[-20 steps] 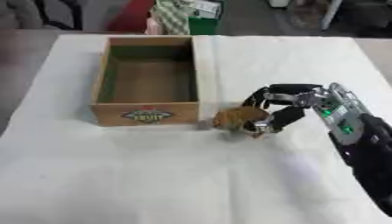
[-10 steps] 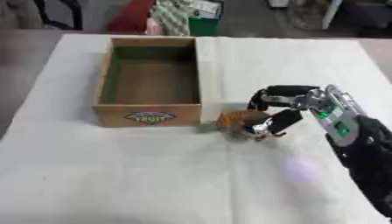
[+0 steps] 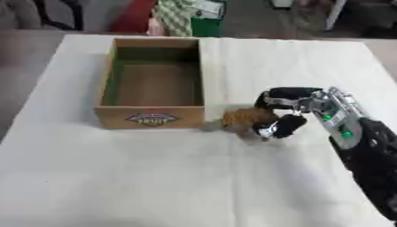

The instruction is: Pick up objects on the table and place them in the box.

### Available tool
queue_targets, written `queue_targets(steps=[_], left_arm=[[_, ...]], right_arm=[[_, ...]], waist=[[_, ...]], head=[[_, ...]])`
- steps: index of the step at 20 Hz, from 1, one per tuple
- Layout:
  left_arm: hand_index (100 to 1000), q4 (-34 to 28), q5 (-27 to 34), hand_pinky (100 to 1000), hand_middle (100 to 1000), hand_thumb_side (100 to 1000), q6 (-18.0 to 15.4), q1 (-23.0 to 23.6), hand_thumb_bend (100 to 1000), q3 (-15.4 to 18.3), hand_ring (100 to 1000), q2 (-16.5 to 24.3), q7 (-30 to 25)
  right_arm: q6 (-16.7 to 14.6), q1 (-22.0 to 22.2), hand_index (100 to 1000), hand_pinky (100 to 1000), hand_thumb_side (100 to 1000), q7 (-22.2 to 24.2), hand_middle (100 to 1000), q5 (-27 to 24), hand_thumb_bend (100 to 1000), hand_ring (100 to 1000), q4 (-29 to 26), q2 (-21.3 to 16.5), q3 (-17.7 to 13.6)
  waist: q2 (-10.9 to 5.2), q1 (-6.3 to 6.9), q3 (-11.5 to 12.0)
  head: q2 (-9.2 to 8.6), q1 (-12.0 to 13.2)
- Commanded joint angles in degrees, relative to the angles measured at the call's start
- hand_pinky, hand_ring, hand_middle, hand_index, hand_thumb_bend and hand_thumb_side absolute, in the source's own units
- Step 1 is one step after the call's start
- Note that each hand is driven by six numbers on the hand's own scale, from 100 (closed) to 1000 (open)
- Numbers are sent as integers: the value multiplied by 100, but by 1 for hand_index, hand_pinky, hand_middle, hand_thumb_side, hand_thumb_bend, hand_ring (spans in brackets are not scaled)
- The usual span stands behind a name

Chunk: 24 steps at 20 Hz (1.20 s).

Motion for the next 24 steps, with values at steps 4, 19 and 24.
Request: queue_targets(steps=[4,19,24], left_arm=[[631,-94,18,569,616,757,-10,-58,100,22,773,86,-16],[631,-94,13,569,616,756,-11,-59,100,20,774,91,-20],[631,-94,18,569,616,757,-3,-57,100,14,774,86,-27]], right_arm=[[-479,-234,585,666,352,383,512,-140,100,559,-275,-196,-135],[-422,-1087,580,670,340,259,510,-521,100,558,-304,-352,-248],[-414,-1451,576,664,320,276,504,-603,100,555,-107,-221,-258]], waist=[[-83,-1,-1],[-103,-17,62],[-102,-2,91]], head=[[-50,-3],[-68,20],[-77,14]])
